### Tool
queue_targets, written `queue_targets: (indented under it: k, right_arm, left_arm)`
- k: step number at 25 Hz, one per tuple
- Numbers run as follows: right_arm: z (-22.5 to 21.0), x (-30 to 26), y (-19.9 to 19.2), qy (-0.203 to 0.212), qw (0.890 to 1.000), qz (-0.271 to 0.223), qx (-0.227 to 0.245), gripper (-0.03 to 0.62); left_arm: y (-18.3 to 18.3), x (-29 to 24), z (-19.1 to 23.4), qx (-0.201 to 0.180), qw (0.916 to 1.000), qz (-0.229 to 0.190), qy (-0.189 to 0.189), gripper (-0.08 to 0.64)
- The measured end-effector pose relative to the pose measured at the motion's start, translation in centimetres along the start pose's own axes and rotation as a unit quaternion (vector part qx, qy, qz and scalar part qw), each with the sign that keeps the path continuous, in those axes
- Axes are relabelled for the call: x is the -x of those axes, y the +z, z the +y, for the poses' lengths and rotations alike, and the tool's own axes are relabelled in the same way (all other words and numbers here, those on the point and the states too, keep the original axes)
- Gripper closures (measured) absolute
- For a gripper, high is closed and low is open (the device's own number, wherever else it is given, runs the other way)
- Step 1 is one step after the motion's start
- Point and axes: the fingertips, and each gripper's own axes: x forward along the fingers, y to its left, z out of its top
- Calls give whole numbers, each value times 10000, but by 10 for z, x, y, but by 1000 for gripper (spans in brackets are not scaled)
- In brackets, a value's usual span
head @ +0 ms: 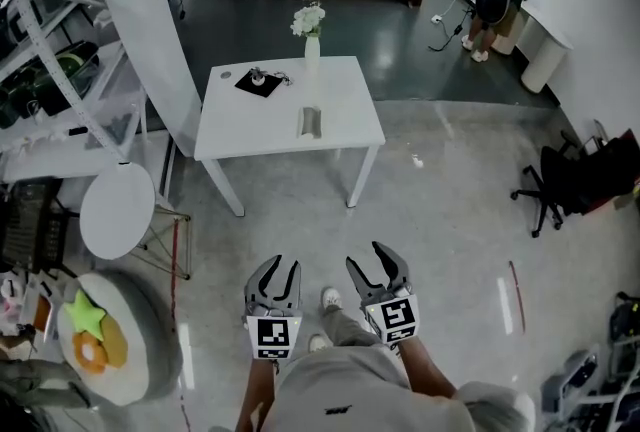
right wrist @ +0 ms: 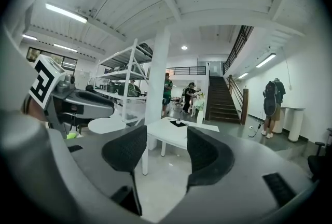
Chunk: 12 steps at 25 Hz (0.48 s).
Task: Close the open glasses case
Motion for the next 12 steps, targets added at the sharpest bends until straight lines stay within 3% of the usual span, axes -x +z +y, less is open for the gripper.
queue_targets:
  k: [12]
  right_arm:
    - [-52, -74, 15, 219, 9997, -25, -74, 355]
  left_arm:
    - [7, -84, 17, 13, 9998, 164, 77, 422]
